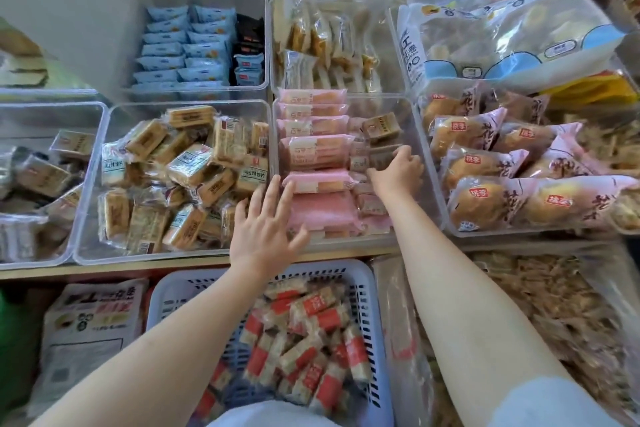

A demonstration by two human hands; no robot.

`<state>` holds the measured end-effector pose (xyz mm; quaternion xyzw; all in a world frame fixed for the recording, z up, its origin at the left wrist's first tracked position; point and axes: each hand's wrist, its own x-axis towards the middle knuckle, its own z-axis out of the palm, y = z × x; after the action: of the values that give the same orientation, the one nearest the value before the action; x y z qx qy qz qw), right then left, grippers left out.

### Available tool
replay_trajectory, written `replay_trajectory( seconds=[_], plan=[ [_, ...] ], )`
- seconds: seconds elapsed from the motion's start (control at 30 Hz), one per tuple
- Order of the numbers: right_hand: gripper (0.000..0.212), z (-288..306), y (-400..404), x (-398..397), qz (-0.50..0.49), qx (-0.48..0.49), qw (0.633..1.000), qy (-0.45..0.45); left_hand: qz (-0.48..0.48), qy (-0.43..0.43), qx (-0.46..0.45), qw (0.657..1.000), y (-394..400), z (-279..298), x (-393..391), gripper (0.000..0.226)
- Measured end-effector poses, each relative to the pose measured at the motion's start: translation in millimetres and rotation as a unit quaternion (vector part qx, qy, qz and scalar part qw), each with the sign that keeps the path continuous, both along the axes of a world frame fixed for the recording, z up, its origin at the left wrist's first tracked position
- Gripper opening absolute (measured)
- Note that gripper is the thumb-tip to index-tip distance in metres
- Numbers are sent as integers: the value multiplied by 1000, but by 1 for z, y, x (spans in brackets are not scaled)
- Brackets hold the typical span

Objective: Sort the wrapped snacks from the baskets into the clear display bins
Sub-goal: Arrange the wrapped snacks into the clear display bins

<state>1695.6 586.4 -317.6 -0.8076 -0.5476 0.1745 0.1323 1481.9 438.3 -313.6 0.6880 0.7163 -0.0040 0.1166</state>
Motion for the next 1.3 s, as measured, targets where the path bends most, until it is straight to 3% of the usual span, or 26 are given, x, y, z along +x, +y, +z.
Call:
replay_trajectory(
  seconds=[0.07,0.13,0.23,0.3,0.37,0.5,0.6,0.77,0.83,0.87,0.93,0.97,1.1,1.2,1.3],
  plan=[
    [56,10,-10,3,-34,23,998,46,-5,0,-3,1000,0,1,-1,82],
    [52,27,-30,4,-93,81,979,159,-8,-8,1,1000,-1,1,-2,82],
    [28,61,-69,-2,-159,137,906,368,-11,-33,5,999,-1,2,-3,84],
    [17,75,-95,-8,-141,114,876,448,-7,-73,28,997,-5,8,-6,85],
    [25,84,-118,-22,-95,75,856,503,-2,-146,80,986,-14,22,-14,82],
    [36,89,-150,-73,47,-5,874,484,6,-343,110,933,-38,62,-49,85],
    [38,95,-168,-130,147,-68,862,480,-53,-314,107,942,-44,75,-98,86],
    [46,95,-181,-222,220,-139,832,490,-70,-247,123,959,-68,76,-190,45],
    [42,86,-181,-256,234,-141,841,466,-17,-235,144,961,-83,76,-227,39],
    [42,79,-181,-272,245,-127,865,419,31,-229,150,961,-90,77,-246,38],
    [50,58,-183,-300,296,-49,921,250,122,-223,171,952,-102,75,-285,37],
    [54,47,-185,-312,319,-13,932,174,144,-225,192,944,-106,76,-303,38],
    [57,12,-196,-339,339,7,940,-38,168,-236,256,922,-105,63,-372,52],
    [62,9,-198,-345,322,20,942,-89,201,-217,283,912,-87,54,-403,49],
    [65,9,-199,-347,317,3,942,-113,220,-240,206,923,-56,50,-417,52]
  ],
)
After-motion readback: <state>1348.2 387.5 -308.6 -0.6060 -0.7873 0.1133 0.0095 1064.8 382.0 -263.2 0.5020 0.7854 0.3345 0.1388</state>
